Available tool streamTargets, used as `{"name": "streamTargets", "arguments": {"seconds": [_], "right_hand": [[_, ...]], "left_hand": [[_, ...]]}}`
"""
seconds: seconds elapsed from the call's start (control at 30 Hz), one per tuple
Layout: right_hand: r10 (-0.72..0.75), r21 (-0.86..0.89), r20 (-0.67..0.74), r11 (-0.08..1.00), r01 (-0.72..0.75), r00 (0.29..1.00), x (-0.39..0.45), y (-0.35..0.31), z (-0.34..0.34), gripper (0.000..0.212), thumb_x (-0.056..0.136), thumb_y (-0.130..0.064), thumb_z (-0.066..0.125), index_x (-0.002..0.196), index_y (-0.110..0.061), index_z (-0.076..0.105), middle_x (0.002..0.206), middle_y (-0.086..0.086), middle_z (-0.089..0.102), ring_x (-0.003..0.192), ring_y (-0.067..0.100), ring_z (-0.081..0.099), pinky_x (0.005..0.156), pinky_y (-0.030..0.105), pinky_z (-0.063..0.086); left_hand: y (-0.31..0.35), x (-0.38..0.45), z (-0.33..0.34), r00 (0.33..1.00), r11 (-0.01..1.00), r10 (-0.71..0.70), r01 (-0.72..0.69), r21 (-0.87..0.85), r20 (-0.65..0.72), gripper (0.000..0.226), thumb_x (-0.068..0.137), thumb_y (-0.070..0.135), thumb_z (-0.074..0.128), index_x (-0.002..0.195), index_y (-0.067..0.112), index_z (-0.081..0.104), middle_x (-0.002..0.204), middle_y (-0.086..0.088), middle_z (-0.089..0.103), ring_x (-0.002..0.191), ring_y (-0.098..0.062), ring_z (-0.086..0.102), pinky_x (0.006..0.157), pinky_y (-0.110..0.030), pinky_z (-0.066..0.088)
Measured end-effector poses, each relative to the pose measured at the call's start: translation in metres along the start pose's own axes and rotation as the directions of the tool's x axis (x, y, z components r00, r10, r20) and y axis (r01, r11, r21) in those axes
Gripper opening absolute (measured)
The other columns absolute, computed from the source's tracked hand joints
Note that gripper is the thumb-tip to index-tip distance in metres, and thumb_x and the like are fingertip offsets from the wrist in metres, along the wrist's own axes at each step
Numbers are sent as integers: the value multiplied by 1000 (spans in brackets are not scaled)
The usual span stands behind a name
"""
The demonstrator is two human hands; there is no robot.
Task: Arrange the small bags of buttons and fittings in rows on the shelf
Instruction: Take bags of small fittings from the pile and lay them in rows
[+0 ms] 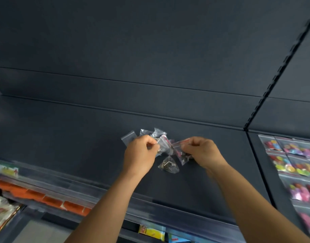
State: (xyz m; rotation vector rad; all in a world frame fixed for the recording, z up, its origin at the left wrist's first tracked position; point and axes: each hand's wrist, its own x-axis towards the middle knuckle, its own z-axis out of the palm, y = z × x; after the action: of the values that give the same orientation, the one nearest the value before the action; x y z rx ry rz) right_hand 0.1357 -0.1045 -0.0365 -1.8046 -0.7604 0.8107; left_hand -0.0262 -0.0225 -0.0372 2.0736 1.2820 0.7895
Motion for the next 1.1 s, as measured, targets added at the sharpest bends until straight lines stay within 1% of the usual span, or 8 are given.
{"name": "streamTargets", "arguments": {"seconds": [0.1, 0.27, 0.47, 0.57, 0.73, 0.87, 1.0, 1.1], "right_hand": [[-15, 93, -90, 995, 23, 996, -4, -3, -8, 7, 83, -12, 66, 81, -10, 73, 74, 3, 73, 63, 11, 63, 68, 25, 53], [-47, 265, -196, 959, 99, 980, -19, -12, -26, 14, 88, -12, 62, 83, -13, 74, 70, -1, 72, 55, 1, 59, 52, 14, 47], [-21, 436, -205, 893, 111, 978, -39, -9, -75, 17, 93, -15, 56, 84, -15, 71, 63, -6, 68, 63, 8, 64, 63, 24, 53], [-4, 449, -253, 885, 121, 967, -51, 0, -108, 15, 93, -16, 57, 88, -13, 71, 74, 1, 72, 72, 15, 68, 71, 32, 56], [14, 477, -355, 863, 168, 935, -82, 18, -177, 17, 92, -9, 56, 83, -10, 70, 68, 1, 70, 60, 11, 66, 53, 21, 53], [37, 396, -343, 912, 109, 939, -115, 43, -243, 9, 87, -13, 64, 83, -9, 71, 76, 5, 69, 70, 13, 62, 72, 30, 55], [72, 284, -410, 957, 53, 909, -149, 71, -310, 11, 85, -6, 66, 77, -11, 70, 67, 3, 67, 66, 16, 60, 66, 28, 52], [85, 255, -500, 966, 53, 862, -177, 90, -363, 6, 85, -4, 65, 80, -5, 69, 68, 8, 65, 64, 17, 58, 61, 25, 50]], "left_hand": [[13, 2, 0, 999, 982, -23, 16, -187, -33, 6, 83, 14, 66, 79, 19, 65, 73, 15, 64, 67, 2, 59, 59, -5, 42], [46, -1, 20, 984, 862, -65, 139, -488, 165, 8, 82, 8, 64, 82, 16, 66, 70, 4, 67, 58, -8, 56, 66, -30, 51], [93, -12, 59, 957, 817, 12, 157, -555, 288, 10, 89, 12, 60, 83, 15, 68, 76, 2, 68, 69, -10, 61, 61, -21, 54], [124, -23, 80, 934, 813, 70, 150, -563, 350, 10, 90, 13, 58, 83, 13, 65, 80, 0, 70, 70, -9, 63, 58, -17, 52], [185, -55, 122, 872, 815, 181, 126, -566, 455, 13, 88, 9, 56, 90, 13, 69, 86, -6, 74, 73, -15, 60, 72, -34, 52], [236, -89, 162, 834, 802, 230, 130, -583, 502, 12, 90, 14, 58, 88, 15, 70, 82, 1, 71, 76, -12, 64, 82, -37, 55], [290, -130, 201, 816, 792, 281, 101, -602, 506, 11, 90, 16, 59, 85, 14, 69, 83, -2, 71, 83, -21, 67, 84, -43, 56], [328, -161, 231, 810, 791, 308, 73, -608, 499, 12, 90, 17, 59, 82, 16, 68, 83, -5, 72, 81, -23, 68, 77, -35, 57]]}}
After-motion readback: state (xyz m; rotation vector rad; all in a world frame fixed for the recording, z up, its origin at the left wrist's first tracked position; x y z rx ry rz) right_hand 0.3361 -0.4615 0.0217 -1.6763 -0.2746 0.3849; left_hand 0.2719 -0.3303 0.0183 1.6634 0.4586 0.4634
